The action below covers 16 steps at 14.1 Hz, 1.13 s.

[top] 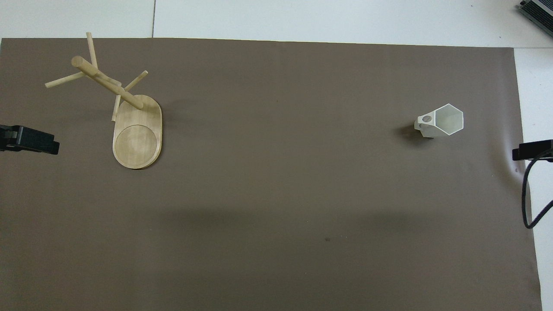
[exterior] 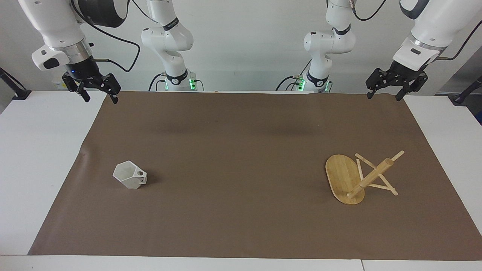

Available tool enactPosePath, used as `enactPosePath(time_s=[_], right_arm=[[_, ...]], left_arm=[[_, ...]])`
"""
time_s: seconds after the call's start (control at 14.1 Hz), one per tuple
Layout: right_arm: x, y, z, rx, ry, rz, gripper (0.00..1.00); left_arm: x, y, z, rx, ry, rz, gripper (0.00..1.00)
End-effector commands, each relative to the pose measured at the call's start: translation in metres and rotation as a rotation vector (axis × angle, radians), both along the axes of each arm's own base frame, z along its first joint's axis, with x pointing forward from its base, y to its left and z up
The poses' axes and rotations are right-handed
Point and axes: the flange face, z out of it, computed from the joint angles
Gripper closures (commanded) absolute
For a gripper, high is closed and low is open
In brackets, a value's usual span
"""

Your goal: Hang cup on rack

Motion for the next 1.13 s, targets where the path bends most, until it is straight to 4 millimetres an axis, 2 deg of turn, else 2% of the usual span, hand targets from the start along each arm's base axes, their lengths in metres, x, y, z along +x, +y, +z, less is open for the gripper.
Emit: enactPosePath(time_s=[0.0, 1.06], right_arm=[[-0.0039, -0.0028, -0.001, 0.018, -0.019, -0.026, 0.0], [-0.0043, -0.0029, -0.0034, 0.016, -0.013, -0.01, 0.0]], left_arm=[[-0.007, -0.0016, 0.0036, -0.014, -0.021, -0.004, 0.0], [-0.0101, -0.0022, 0.0042, -0.013, -0.017, -0.011, 0.0]])
